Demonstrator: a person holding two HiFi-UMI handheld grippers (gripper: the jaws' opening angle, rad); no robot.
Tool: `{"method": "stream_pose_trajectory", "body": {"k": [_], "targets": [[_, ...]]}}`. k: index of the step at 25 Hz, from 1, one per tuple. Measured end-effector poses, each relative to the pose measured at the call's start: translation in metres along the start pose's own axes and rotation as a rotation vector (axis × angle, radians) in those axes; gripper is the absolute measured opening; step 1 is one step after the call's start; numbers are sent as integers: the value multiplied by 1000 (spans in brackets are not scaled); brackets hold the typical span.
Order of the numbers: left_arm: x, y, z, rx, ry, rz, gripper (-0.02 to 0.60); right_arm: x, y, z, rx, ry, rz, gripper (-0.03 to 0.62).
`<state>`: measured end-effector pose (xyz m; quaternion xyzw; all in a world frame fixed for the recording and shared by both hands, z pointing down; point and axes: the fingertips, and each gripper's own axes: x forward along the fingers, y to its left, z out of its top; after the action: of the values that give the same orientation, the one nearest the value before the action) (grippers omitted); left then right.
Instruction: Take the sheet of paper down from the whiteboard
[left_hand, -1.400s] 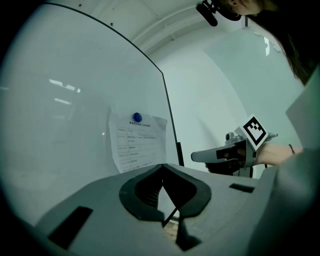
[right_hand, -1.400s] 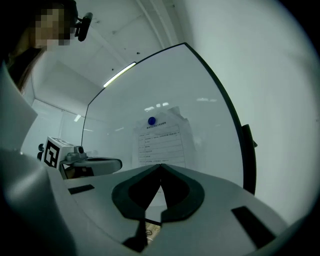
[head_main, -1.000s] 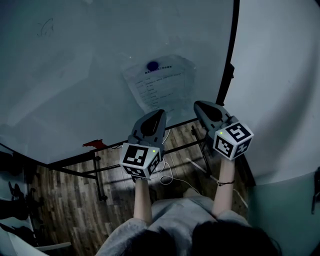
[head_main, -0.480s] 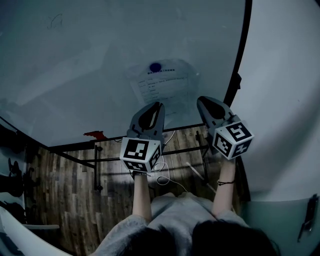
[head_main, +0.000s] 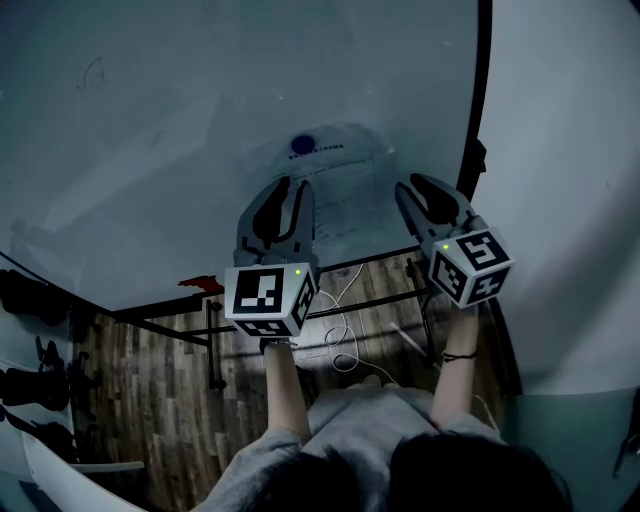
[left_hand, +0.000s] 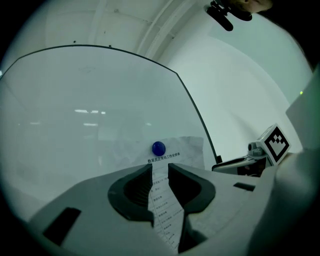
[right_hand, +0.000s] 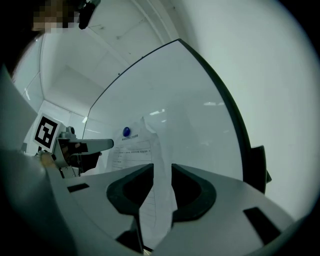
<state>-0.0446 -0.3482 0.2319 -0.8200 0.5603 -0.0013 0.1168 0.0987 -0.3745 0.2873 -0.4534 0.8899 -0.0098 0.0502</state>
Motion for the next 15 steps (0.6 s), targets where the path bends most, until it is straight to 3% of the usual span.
{"method": "stream_pose_trajectory", "body": {"k": [15], "targets": [[24,5,18,107,-38,37,117,15,-4,-2,-1,-5,1,126]]}}
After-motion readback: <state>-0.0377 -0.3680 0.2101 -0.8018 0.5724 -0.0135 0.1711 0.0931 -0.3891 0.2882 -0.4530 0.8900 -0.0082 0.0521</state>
